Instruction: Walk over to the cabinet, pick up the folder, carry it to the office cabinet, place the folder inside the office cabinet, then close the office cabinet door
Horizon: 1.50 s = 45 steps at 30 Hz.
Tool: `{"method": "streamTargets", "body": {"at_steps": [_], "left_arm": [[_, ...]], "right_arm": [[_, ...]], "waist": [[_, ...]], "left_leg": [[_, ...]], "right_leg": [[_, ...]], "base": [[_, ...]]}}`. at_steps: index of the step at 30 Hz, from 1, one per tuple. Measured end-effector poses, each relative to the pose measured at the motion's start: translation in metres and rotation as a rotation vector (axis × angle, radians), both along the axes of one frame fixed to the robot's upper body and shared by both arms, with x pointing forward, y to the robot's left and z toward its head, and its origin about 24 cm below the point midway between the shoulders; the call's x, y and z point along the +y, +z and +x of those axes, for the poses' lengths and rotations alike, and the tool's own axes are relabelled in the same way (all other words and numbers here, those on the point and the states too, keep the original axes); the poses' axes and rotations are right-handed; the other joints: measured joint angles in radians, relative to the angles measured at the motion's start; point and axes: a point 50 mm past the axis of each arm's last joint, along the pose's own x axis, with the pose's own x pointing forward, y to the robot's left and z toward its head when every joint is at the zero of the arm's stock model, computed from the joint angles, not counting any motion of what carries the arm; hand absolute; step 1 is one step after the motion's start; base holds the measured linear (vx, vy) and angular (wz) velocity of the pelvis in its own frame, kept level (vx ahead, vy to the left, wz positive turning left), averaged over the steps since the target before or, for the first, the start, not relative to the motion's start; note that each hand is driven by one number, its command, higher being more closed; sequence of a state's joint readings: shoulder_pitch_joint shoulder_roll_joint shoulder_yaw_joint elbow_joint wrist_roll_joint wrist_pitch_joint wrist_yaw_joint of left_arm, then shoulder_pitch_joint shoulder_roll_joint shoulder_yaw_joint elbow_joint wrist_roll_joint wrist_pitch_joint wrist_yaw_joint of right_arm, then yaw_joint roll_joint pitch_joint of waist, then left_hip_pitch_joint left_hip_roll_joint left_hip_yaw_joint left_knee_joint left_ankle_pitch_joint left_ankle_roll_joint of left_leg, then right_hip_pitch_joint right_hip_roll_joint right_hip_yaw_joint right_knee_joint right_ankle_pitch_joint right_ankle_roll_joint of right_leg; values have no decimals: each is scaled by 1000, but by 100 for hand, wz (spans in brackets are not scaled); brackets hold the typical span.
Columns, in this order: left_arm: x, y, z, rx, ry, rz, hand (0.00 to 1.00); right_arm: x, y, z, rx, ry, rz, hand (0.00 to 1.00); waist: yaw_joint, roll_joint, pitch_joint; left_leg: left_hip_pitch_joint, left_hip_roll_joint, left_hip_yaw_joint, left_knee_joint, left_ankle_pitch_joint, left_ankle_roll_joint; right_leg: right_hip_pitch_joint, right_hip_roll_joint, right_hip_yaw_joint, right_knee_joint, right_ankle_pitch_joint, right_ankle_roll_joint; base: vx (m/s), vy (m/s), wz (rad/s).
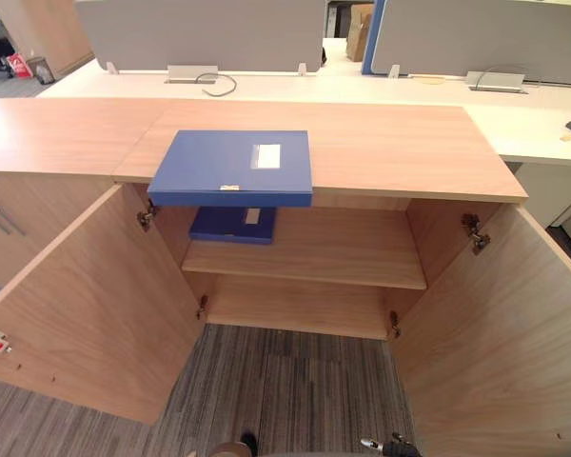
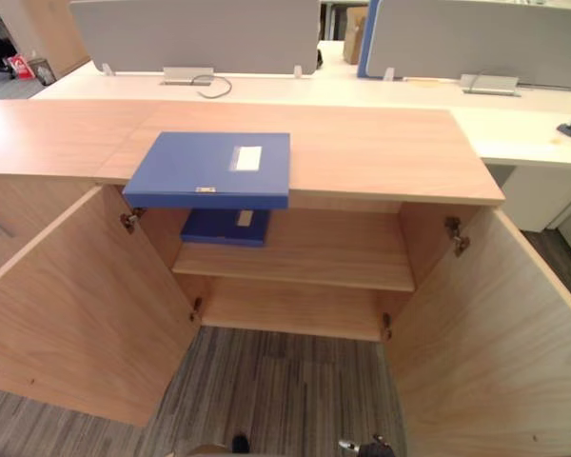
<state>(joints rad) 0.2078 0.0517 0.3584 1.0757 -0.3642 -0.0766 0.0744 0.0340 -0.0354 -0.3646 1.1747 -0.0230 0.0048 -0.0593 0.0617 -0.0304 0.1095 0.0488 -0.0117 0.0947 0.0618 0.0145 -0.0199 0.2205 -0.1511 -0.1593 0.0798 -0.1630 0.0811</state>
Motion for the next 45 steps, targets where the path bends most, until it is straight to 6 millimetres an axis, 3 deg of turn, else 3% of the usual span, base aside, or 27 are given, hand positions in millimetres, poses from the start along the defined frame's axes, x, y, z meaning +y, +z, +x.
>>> {"method": "streamTargets", "body": {"at_steps": [1,3,4,5,6,8,10,12,18,28,35,39,40,41,43,45], "left_arm": [[-1,0,-1,-6,12,-9,0],[-6,-1,-1,-25,45,-39,0],[-8,-1,-1,-32,48,-46,0],[-7,-1,0,-46,59,-53,0],[-6,-1,0,-54,83,-57,0],[-9,1,7,-104,140,-79,0],[-13,3,22,-183,203,-108,0],[-16,8,36,-255,226,-127,0],[-30,30,76,-497,324,-215,0],[-15,57,97,-642,375,-170,0],[19,92,108,-727,410,60,0],[39,131,113,-713,259,410,0],[46,151,116,-730,226,541,0],[47,156,116,-739,222,567,0],[56,188,117,-762,208,776,0],[57,208,118,-746,185,940,0]], "right_arm": [[0,0,1,-2,4,1,0],[-1,2,8,-28,7,5,0],[-2,4,14,-52,16,-3,0],[-3,6,18,-75,19,-9,0],[-1,6,18,-77,26,-8,0],[3,5,17,-69,58,-5,0],[8,5,20,-78,75,4,0],[7,5,19,-75,55,8,0],[10,3,14,-58,76,10,0],[13,2,11,-33,92,6,0],[13,2,10,-21,92,-2,0],[17,2,8,-18,121,-13,0],[19,2,6,-16,123,-16,0],[20,2,5,-16,125,-16,0],[21,1,3,-14,136,-24,0],[23,1,2,-14,161,-33,0]], "waist": [[4,3,-3],[8,18,-6],[1,22,-5],[-15,22,-4],[-20,19,-4],[-18,17,-10],[-26,15,-9],[-36,21,1],[-24,23,-26],[-15,8,-35],[-8,6,-35],[4,4,-36],[7,-2,-44],[8,-4,-45],[12,-8,-54],[12,-10,-63]], "left_leg": [[14,-13,3,-9,-15,8],[32,-46,-17,-53,-31,15],[37,-51,-18,-59,-30,17],[47,-63,-20,-56,-10,48],[64,-72,-22,-60,-11,56],[76,-75,-29,-59,-13,63],[57,-65,-55,-51,1,52],[52,-36,-93,-39,-1,33],[38,37,-101,-60,-5,-10],[67,47,-99,-109,-6,-21],[63,33,-100,-109,-2,-14],[73,28,-98,-108,3,-7],[73,27,-99,-107,2,-6],[73,28,-99,-107,2,-6],[73,30,-99,-108,-2,-10],[73,31,-98,-108,-1,-11]], "right_leg": [[-22,-16,13,42,-17,13],[-179,-58,69,327,-68,35],[-228,-66,70,425,-67,33],[-288,-98,57,560,-60,22],[-303,-125,35,605,-66,22],[-297,-131,7,586,-80,20],[-282,-87,-3,396,-84,24],[-210,-36,-41,226,-24,-2],[-152,55,-78,63,35,-36],[-94,76,-79,-29,64,-32],[-92,63,-79,-40,79,-25],[-66,60,-79,-64,98,-24],[-62,60,-79,-68,98,-24],[-62,60,-79,-68,98,-24],[-62,62,-79,-69,101,-25],[-61,64,-78,-71,103,-25]], "base": [[-10,163,-64],[-13,155,-69],[5,137,-24],[31,132,5],[52,145,14],[40,67,13],[49,-39,39],[62,-105,43],[58,-122,4],[61,-11,1],[-26,39,0],[-80,32,-1],[-88,13,2],[-101,6,3],[-56,-3,-1],[-16,-2,-1]]}}
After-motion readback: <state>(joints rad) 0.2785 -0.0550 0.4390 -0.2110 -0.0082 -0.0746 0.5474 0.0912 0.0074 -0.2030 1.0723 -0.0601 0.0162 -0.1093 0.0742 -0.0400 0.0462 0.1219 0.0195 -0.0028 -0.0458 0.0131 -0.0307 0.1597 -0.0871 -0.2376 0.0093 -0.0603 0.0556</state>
